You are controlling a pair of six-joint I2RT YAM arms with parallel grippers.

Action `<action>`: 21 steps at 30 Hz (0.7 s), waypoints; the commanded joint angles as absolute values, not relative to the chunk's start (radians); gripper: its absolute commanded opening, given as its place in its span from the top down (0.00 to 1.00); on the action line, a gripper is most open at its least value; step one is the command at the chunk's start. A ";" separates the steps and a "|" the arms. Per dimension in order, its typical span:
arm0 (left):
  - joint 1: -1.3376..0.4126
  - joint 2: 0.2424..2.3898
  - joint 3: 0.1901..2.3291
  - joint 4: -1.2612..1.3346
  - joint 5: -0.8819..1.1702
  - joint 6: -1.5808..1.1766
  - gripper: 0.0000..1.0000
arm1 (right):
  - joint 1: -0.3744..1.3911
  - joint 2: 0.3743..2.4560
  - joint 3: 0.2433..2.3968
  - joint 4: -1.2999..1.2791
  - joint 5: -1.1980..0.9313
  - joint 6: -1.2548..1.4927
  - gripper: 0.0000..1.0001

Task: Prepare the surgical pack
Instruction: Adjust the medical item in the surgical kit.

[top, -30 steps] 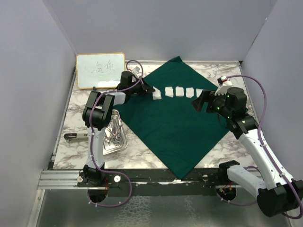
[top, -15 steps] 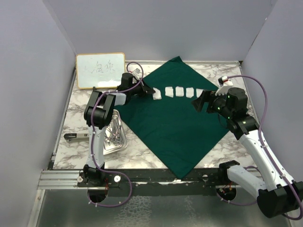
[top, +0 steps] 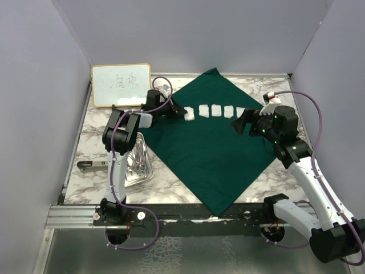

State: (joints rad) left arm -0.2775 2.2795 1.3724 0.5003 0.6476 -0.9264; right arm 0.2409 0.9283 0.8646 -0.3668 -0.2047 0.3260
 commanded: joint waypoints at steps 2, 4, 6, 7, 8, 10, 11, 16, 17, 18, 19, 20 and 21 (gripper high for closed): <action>-0.283 2.293 1.360 0.532 0.658 -0.938 1.00 | 0.238 0.915 0.862 -0.362 -0.179 0.325 0.08; -0.283 2.288 1.359 0.532 0.650 -0.941 1.00 | 0.239 0.915 0.861 -0.362 -0.179 0.325 0.07; -0.282 2.282 1.359 0.532 0.643 -0.944 1.00 | 0.238 0.914 0.861 -0.362 -0.179 0.325 0.07; -0.281 2.279 1.341 0.532 0.637 -0.945 1.00 | 0.238 0.914 0.861 -0.362 -0.179 0.325 0.07; -0.282 2.278 1.329 0.531 0.632 -0.948 1.00 | 0.239 0.914 0.862 -0.362 -0.178 0.325 0.07; -0.281 2.275 1.321 0.531 0.625 -0.953 1.00 | 0.238 0.915 0.861 -0.362 -0.179 0.325 0.07; -0.280 2.275 1.317 0.531 0.623 -0.956 1.00 | 0.238 0.915 0.863 -0.362 -0.178 0.325 0.07; -0.279 2.264 1.293 0.529 0.605 -0.962 1.00 | 0.238 0.916 0.861 -0.362 -0.179 0.326 0.08; -0.278 2.265 1.294 0.528 0.606 -0.959 1.00 | 0.238 0.915 0.861 -0.362 -0.179 0.327 0.07; -0.276 2.267 1.295 0.527 0.608 -0.959 1.00 | 0.238 0.916 0.861 -0.362 -0.179 0.326 0.07; -0.275 2.269 1.298 0.526 0.611 -0.959 1.00 | 0.238 0.915 0.861 -0.362 -0.179 0.326 0.07; -0.275 2.270 1.302 0.526 0.613 -0.959 1.00 | 0.238 0.914 0.863 -0.362 -0.179 0.326 0.07; -0.276 2.270 1.304 0.526 0.612 -0.957 1.00 | 0.238 0.914 0.863 -0.362 -0.179 0.326 0.07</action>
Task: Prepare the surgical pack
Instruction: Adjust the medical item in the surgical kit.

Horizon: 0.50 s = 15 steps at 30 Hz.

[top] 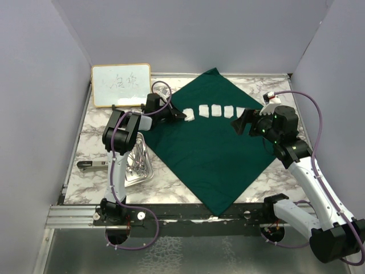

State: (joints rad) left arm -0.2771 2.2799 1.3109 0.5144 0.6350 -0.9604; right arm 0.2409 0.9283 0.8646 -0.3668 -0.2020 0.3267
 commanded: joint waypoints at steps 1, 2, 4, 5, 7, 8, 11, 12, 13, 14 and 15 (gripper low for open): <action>-0.275 2.270 1.307 0.525 0.611 -0.956 1.00 | 0.238 0.914 0.863 -0.362 -0.179 0.325 0.07; -0.276 2.270 1.312 0.524 0.611 -0.955 1.00 | 0.238 0.913 0.862 -0.362 -0.178 0.325 0.07; -0.275 2.274 1.328 0.520 0.616 -0.954 1.00 | 0.238 0.914 0.861 -0.363 -0.178 0.327 0.07; -0.276 2.277 1.337 0.516 0.621 -0.952 1.00 | 0.239 0.913 0.861 -0.363 -0.178 0.327 0.07; -0.276 2.284 1.349 0.500 0.627 -0.941 1.00 | 0.239 0.914 0.862 -0.363 -0.178 0.327 0.08; -0.275 2.284 1.363 0.490 0.624 -0.936 1.00 | 0.238 0.913 0.861 -0.363 -0.179 0.327 0.07; -0.275 2.280 1.380 0.464 0.618 -0.915 1.00 | 0.239 0.916 0.863 -0.364 -0.180 0.326 0.07; -0.276 2.280 1.382 0.451 0.617 -0.910 1.00 | 0.238 0.914 0.864 -0.364 -0.180 0.325 0.07; -0.276 2.281 1.382 0.442 0.618 -0.907 1.00 | 0.238 0.915 0.862 -0.363 -0.179 0.326 0.07; -0.276 2.281 1.383 0.434 0.617 -0.904 1.00 | 0.238 0.915 0.862 -0.364 -0.181 0.326 0.07; -0.275 2.282 1.383 0.425 0.616 -0.900 1.00 | 0.238 0.915 0.861 -0.364 -0.181 0.326 0.07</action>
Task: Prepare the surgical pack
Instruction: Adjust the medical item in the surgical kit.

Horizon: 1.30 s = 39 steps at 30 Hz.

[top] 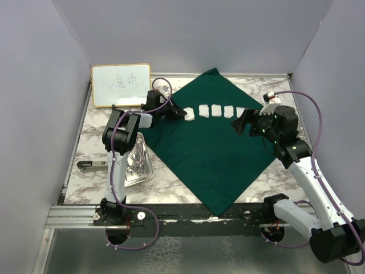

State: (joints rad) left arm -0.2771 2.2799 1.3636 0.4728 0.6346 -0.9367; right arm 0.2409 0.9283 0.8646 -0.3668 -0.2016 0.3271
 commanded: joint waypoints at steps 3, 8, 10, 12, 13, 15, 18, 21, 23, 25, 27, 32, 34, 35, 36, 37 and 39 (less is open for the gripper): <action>-0.275 2.281 1.389 0.399 0.610 -0.886 1.00 | 0.238 0.916 0.863 -0.363 -0.182 0.325 0.07; -0.274 2.278 1.403 0.347 0.582 -0.857 1.00 | 0.238 0.914 0.865 -0.363 -0.181 0.325 0.07; -0.275 2.280 1.418 0.321 0.576 -0.839 1.00 | 0.238 0.914 0.864 -0.365 -0.181 0.326 0.07; -0.276 2.281 1.433 0.292 0.569 -0.817 1.00 | 0.239 0.913 0.863 -0.363 -0.181 0.326 0.07; -0.276 2.280 1.441 0.278 0.563 -0.808 1.00 | 0.238 0.913 0.862 -0.364 -0.181 0.325 0.07; -0.275 2.275 1.455 0.256 0.547 -0.784 1.00 | 0.238 0.917 0.863 -0.364 -0.182 0.325 0.07; -0.276 2.274 1.467 0.236 0.537 -0.774 1.00 | 0.238 0.917 0.862 -0.363 -0.183 0.327 0.07; -0.275 2.284 1.474 0.232 0.545 -0.781 0.99 | 0.238 0.918 0.865 -0.363 -0.182 0.325 0.07; -0.276 2.289 1.475 0.233 0.548 -0.785 0.99 | 0.238 0.917 0.865 -0.364 -0.182 0.325 0.07; -0.276 2.291 1.475 0.234 0.555 -0.787 0.98 | 0.238 0.917 0.865 -0.363 -0.182 0.326 0.07; -0.277 2.290 1.474 0.239 0.565 -0.793 0.98 | 0.238 0.917 0.865 -0.364 -0.183 0.325 0.07; -0.287 2.289 1.482 0.242 0.578 -0.803 0.98 | 0.238 0.916 0.863 -0.362 -0.183 0.325 0.08; -0.290 2.287 1.482 0.239 0.574 -0.807 0.98 | 0.238 0.917 0.863 -0.362 -0.183 0.325 0.07; -0.291 2.287 1.482 0.235 0.569 -0.807 0.97 | 0.238 0.917 0.864 -0.363 -0.183 0.325 0.07; -0.290 2.289 1.481 0.232 0.567 -0.808 0.97 | 0.238 0.916 0.865 -0.363 -0.183 0.325 0.07; -0.290 2.289 1.480 0.226 0.564 -0.805 0.97 | 0.238 0.915 0.864 -0.364 -0.183 0.325 0.07; -0.291 2.292 1.485 0.214 0.559 -0.793 0.96 | 0.238 0.912 0.862 -0.363 -0.183 0.325 0.07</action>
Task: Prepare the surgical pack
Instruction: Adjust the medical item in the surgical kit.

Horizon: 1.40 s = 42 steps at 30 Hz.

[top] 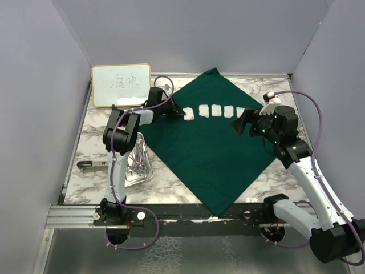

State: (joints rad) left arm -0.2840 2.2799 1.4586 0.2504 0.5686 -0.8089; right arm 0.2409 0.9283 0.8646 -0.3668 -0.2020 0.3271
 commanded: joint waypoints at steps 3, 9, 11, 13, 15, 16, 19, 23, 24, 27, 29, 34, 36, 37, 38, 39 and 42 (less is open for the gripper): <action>-0.290 2.287 1.500 0.180 0.553 -0.773 0.92 | 0.238 0.915 0.862 -0.363 -0.186 0.326 0.07; -0.291 2.256 1.576 0.020 0.461 -0.665 0.65 | 0.239 0.914 0.863 -0.362 -0.187 0.326 0.07; -0.291 2.251 1.605 -0.034 0.434 -0.633 0.59 | 0.238 0.914 0.863 -0.362 -0.189 0.327 0.08; -0.291 2.244 1.621 -0.071 0.422 -0.608 0.56 | 0.238 0.914 0.863 -0.361 -0.189 0.326 0.07; -0.291 2.228 1.620 -0.085 0.422 -0.596 0.54 | 0.238 0.911 0.861 -0.362 -0.191 0.326 0.08; -0.291 2.220 1.617 -0.090 0.423 -0.594 0.53 | 0.238 0.909 0.861 -0.361 -0.192 0.326 0.07; -0.292 2.196 1.600 -0.104 0.425 -0.596 0.52 | 0.238 0.908 0.859 -0.359 -0.194 0.327 0.08; -0.299 2.182 1.560 -0.067 0.482 -0.622 0.52 | 0.238 0.911 0.856 -0.354 -0.198 0.328 0.07; -0.303 2.183 1.555 -0.053 0.497 -0.627 0.53 | 0.238 0.912 0.857 -0.354 -0.199 0.328 0.07; -0.311 2.188 1.547 -0.052 0.485 -0.635 0.57 | 0.239 0.911 0.857 -0.355 -0.201 0.328 0.08; -0.313 2.192 1.530 -0.025 0.504 -0.652 0.59 | 0.238 0.906 0.857 -0.356 -0.200 0.329 0.07; -0.332 2.202 1.516 0.005 0.535 -0.664 0.62 | 0.238 0.905 0.857 -0.357 -0.200 0.328 0.08; -0.336 2.210 1.529 -0.028 0.513 -0.668 0.64 | 0.239 0.906 0.859 -0.357 -0.201 0.328 0.07; -0.337 2.212 1.531 -0.043 0.499 -0.672 0.64 | 0.239 0.906 0.859 -0.357 -0.202 0.328 0.07; -0.335 2.213 1.532 -0.060 0.480 -0.677 0.64 | 0.238 0.906 0.860 -0.357 -0.202 0.328 0.07; -0.336 2.215 1.534 -0.084 0.456 -0.684 0.63 | 0.238 0.907 0.860 -0.357 -0.202 0.328 0.08; -0.337 2.229 1.527 -0.091 0.466 -0.705 0.62 | 0.238 0.907 0.859 -0.357 -0.201 0.329 0.07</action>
State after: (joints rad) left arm -0.3302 2.2234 1.5295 -0.0296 0.4847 -0.6754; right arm 0.2409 0.9199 0.8646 -0.3668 -0.2028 0.3271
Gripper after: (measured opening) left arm 0.369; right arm 0.925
